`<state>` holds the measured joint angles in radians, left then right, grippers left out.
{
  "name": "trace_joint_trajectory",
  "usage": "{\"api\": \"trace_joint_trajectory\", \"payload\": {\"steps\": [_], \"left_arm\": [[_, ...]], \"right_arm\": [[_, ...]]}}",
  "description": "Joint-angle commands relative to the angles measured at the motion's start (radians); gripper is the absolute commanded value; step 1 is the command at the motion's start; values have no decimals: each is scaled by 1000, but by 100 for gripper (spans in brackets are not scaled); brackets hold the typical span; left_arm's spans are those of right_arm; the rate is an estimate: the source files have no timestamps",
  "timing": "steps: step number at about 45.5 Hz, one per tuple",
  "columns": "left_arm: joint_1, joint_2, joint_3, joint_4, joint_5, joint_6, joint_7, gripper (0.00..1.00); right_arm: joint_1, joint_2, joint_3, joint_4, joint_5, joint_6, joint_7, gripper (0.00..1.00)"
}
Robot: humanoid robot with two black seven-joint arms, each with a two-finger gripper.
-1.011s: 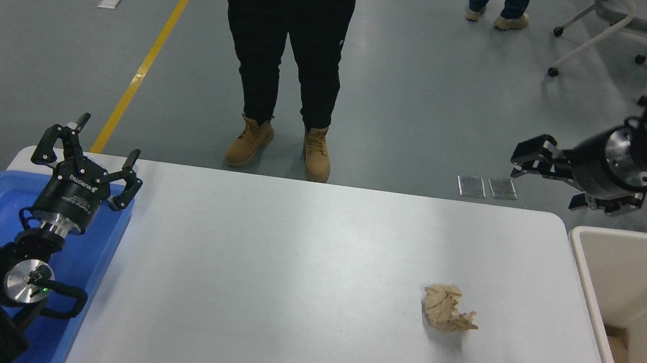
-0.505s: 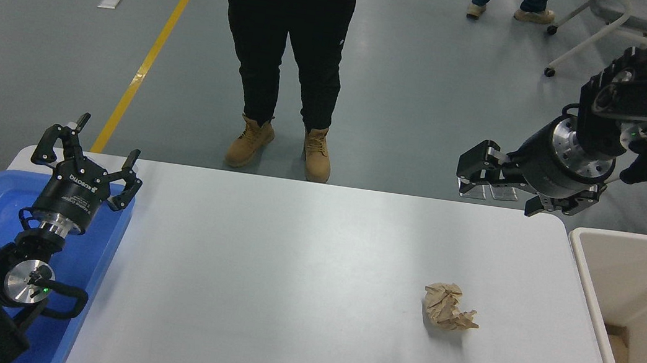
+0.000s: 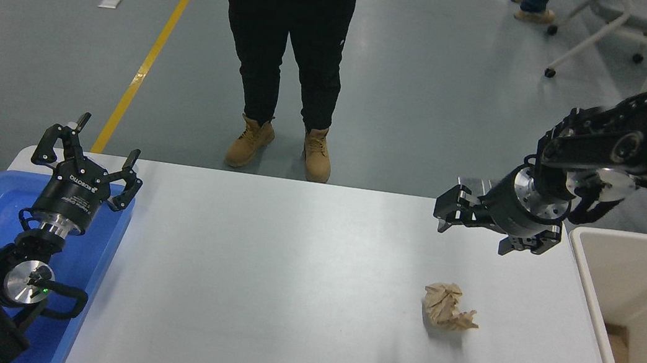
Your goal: Pick up paper ball place in dustbin
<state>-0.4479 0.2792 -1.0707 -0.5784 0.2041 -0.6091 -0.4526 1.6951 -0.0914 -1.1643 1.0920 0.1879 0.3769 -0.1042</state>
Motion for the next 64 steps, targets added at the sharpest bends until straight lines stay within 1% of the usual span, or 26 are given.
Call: {"api": "trace_joint_trajectory", "payload": {"steps": [1,14,34,38,39,40,42,45,46,47,58,61,64], "left_arm": [[0,0,0,0,0,0,0,98],[0,0,0,0,0,0,0,98],[0,0,0,0,0,0,0,98],[0,0,0,0,0,0,0,98],[0,0,0,0,0,0,0,98],[0,0,0,0,0,0,0,98],[0,0,0,0,0,0,0,98],[0,0,0,0,0,0,0,98],[0,0,0,0,0,0,0,98],[0,0,0,0,0,0,0,98],[0,0,0,0,0,0,0,98],[0,0,0,0,0,0,0,98],[0,0,0,0,0,0,0,98]], "right_arm": [[-207,52,5,-210,1,-29,-2,100],[-342,55,6,-311,-4,-32,-2,100],[-442,56,54,-353,-11,-46,1,100],[-459,56,54,-357,-19,-76,4,91],[-460,58,54,-357,-19,-90,5,86],[-462,58,54,-357,-21,-102,5,78],[-463,61,52,-353,-24,-113,5,55],[-463,74,52,-350,-42,-113,6,13],[-462,76,52,-348,-50,-113,6,2],[-460,79,52,-348,-57,-113,6,0],[-397,81,41,-330,-64,-113,6,0],[-352,70,32,-296,-64,-113,6,0],[-289,27,31,-247,-65,-113,6,0]]}}
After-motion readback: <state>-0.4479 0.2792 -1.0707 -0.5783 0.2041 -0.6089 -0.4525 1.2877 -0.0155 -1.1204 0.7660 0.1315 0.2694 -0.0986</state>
